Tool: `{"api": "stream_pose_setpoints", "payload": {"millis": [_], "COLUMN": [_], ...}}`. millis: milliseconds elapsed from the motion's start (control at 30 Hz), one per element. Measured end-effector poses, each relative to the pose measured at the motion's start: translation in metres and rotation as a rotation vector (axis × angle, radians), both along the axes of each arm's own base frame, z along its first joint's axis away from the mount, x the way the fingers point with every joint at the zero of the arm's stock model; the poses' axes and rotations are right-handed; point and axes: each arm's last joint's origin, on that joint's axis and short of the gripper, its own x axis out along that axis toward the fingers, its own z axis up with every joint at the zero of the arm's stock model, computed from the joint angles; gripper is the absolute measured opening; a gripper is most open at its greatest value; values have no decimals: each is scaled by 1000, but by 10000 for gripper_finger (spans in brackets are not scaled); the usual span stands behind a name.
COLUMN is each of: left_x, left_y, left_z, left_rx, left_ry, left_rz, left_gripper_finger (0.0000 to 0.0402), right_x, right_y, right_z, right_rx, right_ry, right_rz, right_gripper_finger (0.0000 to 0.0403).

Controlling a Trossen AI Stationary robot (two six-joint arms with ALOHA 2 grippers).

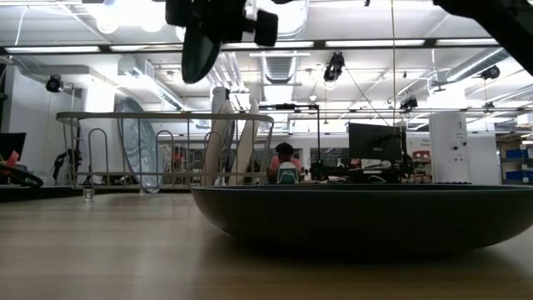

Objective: Sort dishes
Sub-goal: Put the green plate into the dish rack

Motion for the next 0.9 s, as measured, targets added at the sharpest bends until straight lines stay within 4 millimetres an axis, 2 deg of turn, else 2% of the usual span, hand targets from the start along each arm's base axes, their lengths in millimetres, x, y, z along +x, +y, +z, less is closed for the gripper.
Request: {"api": "stream_pose_setpoints", "payload": {"millis": [133, 233, 433, 567, 700, 900], "left_x": [-1, 0, 0, 2, 4, 4], "left_y": [0, -1, -3, -5, -7, -7], "left_z": [-1, -2, -5, -12, -16, -17], "left_rx": [30, 54, 82, 111, 104, 99], "left_ry": [45, 60, 93, 145, 175, 177], "left_rz": [-33, -101, -180, -285, -343, -345], "left_gripper_finger": [320, 320, 320, 320, 320, 320], "right_x": [6, 8, 10, 6, 11, 15], "right_y": [-1, -9, -40, -55, -57, -57], "right_z": [27, 36, 17, -1, -22, -31], "right_rx": [6, 26, 155, 240, 267, 277], "right_ry": [49, 64, 20, 31, 51, 54], "right_rz": [-26, -40, 94, 65, 52, 58], "right_gripper_finger": [13, 13, 13, 13, 13, 13]}}
